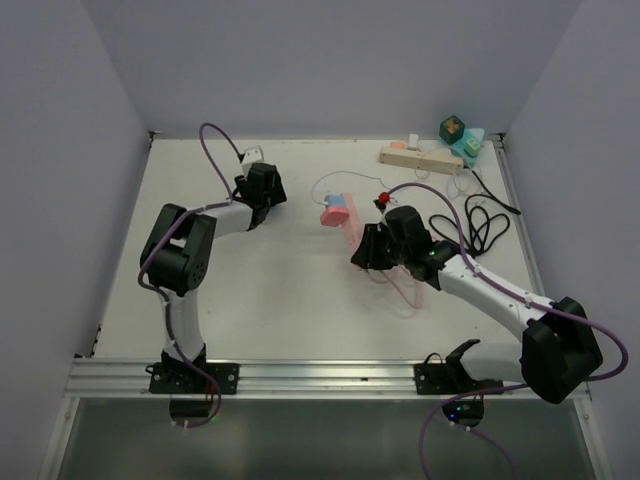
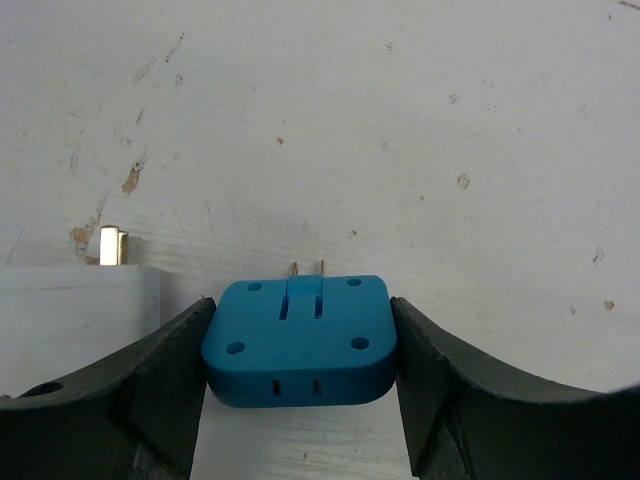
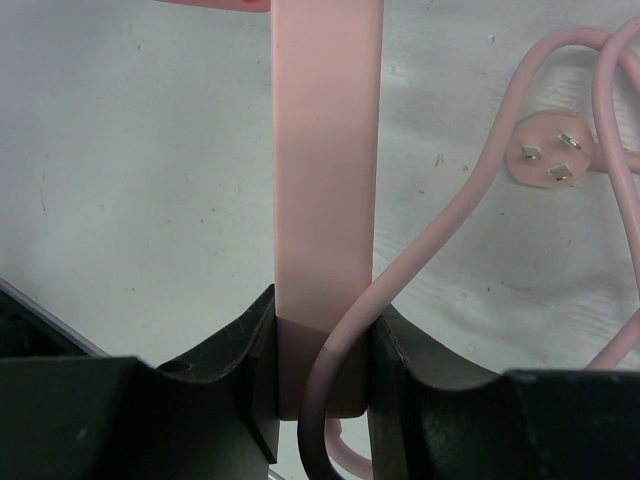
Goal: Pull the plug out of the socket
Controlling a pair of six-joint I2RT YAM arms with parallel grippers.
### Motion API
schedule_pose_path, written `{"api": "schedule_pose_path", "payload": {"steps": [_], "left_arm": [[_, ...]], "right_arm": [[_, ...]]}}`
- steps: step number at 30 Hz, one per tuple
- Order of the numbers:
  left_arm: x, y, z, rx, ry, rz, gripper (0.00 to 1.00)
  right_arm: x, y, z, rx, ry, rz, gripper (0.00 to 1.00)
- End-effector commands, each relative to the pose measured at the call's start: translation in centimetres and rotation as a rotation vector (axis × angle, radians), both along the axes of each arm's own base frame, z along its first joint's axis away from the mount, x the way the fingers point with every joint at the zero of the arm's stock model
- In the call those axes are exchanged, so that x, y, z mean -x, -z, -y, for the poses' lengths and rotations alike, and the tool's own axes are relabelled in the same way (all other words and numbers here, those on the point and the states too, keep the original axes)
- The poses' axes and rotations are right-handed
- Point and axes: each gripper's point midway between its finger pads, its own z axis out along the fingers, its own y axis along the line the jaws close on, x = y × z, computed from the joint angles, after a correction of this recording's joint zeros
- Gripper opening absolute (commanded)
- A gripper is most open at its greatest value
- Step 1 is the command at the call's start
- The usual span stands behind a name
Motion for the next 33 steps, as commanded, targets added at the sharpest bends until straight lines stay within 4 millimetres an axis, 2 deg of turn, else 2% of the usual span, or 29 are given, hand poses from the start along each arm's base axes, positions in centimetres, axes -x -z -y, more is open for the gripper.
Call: {"api": "schedule_pose_path", "payload": {"steps": [1,2,3,7,8,14,15,17,18,20,21,23,24,33], "left_arm": [[-0.1,-2.8,-0.5,0.016,-0.025,0.095,0.59],[0.5,-2.5,-0.6,0.025,-0.028,0.081,0.66],[0.8,-3.4,-0.6,0.038,-0.026,0.094,0.70],[2.2,-4.4,-0.6,0.071,-0.022,0.094,0.82],[2.7,-4.1,-0.7,0.074,-0.021,0.082,0.86],[4.6,-5.9,0.1,0.134,0.028,0.080,0.95],[5.0,-7.2,0.4,0.156,0.040,0.100,0.96],[6.2,-7.7,1.2,0.199,0.089,0.088,0.98],[6.8,-9.3,1.5,0.226,0.107,0.113,0.98],[8.4,-9.7,2.4,0.278,0.163,0.097,0.99],[9.0,-11.3,2.6,0.304,0.183,0.124,0.99],[10.6,-11.6,3.5,0.363,0.235,0.115,1.00],[11.3,-12.9,3.8,0.390,0.256,0.136,1.00],[17.6,-15.6,10.6,0.679,0.475,0.073,1.00]], "right_arm": [[-1.4,-4.6,-1.5,-0.091,-0.038,0.131,0.00],[-1.4,-4.5,-1.5,-0.092,-0.040,0.128,0.00],[-1.4,-4.5,-1.6,-0.095,-0.042,0.128,0.00],[-1.3,-4.0,-1.7,-0.100,-0.042,0.118,0.00],[-1.3,-4.0,-1.8,-0.103,-0.042,0.119,0.00],[-1.3,-3.6,-1.9,-0.105,-0.044,0.112,0.00],[-1.3,-3.6,-1.9,-0.106,-0.044,0.113,0.00],[-1.3,-3.6,-1.9,-0.109,-0.042,0.110,0.00],[-1.3,-3.7,-1.9,-0.113,-0.041,0.111,0.00],[-1.2,-3.7,-1.9,-0.117,-0.039,0.109,0.00],[-1.2,-3.8,-2.0,-0.120,-0.037,0.108,0.00],[-1.2,-3.8,-2.1,-0.128,-0.036,0.105,0.00],[-1.1,-3.8,-2.2,-0.136,-0.042,0.103,0.00],[-0.8,-3.6,-3.0,-0.171,-0.070,0.090,0.00]]}}
